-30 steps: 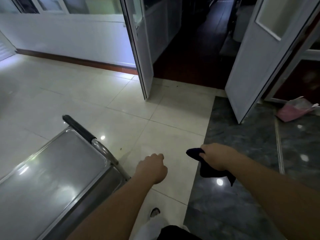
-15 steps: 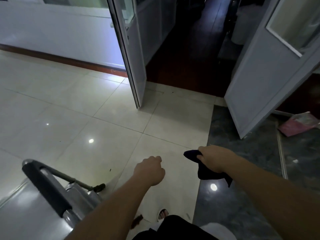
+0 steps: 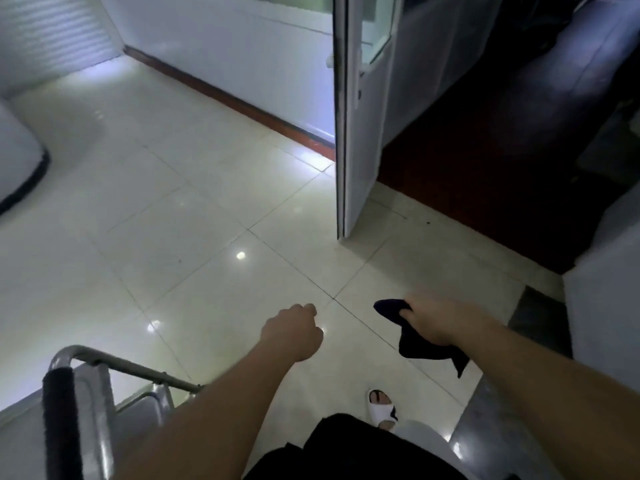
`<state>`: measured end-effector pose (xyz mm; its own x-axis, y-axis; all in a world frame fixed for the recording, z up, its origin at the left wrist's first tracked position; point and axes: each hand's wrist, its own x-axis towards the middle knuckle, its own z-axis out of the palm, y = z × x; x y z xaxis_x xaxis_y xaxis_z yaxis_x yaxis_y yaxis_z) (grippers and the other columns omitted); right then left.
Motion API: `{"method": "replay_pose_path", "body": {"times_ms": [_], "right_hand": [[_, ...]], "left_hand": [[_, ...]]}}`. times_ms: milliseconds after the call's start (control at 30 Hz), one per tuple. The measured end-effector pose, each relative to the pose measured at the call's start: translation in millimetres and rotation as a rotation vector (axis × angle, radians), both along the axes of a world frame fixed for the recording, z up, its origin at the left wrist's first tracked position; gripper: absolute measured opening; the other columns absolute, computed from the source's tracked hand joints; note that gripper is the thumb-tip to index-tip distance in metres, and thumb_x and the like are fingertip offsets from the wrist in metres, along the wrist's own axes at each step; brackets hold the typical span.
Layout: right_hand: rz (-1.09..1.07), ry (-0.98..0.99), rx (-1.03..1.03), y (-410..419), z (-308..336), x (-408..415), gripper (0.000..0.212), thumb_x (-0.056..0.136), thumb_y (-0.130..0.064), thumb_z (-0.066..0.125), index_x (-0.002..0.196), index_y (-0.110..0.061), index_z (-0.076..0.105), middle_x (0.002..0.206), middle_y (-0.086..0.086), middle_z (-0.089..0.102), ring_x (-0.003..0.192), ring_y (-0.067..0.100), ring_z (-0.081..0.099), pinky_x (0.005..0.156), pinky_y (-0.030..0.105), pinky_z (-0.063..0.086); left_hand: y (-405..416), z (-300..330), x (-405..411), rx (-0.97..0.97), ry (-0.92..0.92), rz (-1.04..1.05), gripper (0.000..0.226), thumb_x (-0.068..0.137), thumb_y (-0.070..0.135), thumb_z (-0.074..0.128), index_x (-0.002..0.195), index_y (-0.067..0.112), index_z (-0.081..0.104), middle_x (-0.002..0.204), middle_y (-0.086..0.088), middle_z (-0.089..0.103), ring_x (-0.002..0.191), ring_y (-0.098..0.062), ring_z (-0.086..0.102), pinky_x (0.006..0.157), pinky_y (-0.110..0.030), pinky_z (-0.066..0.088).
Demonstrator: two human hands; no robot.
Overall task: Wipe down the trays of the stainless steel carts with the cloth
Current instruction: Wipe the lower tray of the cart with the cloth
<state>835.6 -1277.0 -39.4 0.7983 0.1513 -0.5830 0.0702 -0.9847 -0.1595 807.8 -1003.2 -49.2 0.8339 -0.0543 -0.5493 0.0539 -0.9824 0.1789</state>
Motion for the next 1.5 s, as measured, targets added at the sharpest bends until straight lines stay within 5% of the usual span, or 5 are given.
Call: {"method": "replay_pose_path", "body": {"times_ms": [300, 600, 1000, 1500], "right_hand": [[0.412, 0.017, 0.0, 82.6, 7.9, 201.0, 0.033, 0.106, -0.04, 0.038, 0.12, -0.018, 0.059, 0.116, 0.005, 0.065, 0.102, 0.025, 0.061, 0.09, 0.039, 0.049], [0.686, 0.022, 0.017, 241.8, 3.8, 342.8, 0.034, 0.108, -0.04, 0.036, 0.123, -0.017, 0.055, 0.113, 0.005, 0.061, 0.093, 0.022, 0.052, 0.082, 0.036, 0.041], [0.793, 0.021, -0.017, 434.8, 15.0, 487.9, 0.034, 0.107, -0.041, 0.036, 0.123, -0.018, 0.056, 0.108, 0.002, 0.058, 0.096, 0.023, 0.055, 0.083, 0.036, 0.043], [1.419, 0.022, -0.028, 736.9, 12.7, 638.1, 0.035, 0.108, -0.041, 0.036, 0.123, -0.017, 0.056, 0.117, 0.006, 0.062, 0.094, 0.023, 0.054, 0.083, 0.036, 0.043]], "left_hand": [[43.4, 9.6, 83.5, -0.019, 0.005, 0.44, 0.052, 0.1, 0.036, 0.046, 0.151, 0.027, 0.044, 0.149, -0.001, 0.053, 0.129, -0.027, 0.055, 0.104, -0.043, 0.048], [155.1, -1.8, 179.8, 0.016, 0.017, 0.628, 0.051, 0.101, 0.038, 0.046, 0.151, 0.025, 0.044, 0.151, -0.003, 0.051, 0.131, -0.028, 0.053, 0.104, -0.044, 0.047], [324.4, -2.0, 307.2, -0.023, 0.019, 0.771, 0.049, 0.102, 0.036, 0.045, 0.149, 0.025, 0.045, 0.148, -0.002, 0.052, 0.128, -0.027, 0.054, 0.102, -0.043, 0.048], [469.9, 1.6, 397.5, -0.021, 0.002, 1.388, 0.049, 0.103, 0.037, 0.042, 0.151, 0.025, 0.043, 0.148, -0.002, 0.051, 0.13, -0.028, 0.054, 0.102, -0.042, 0.048]]}}
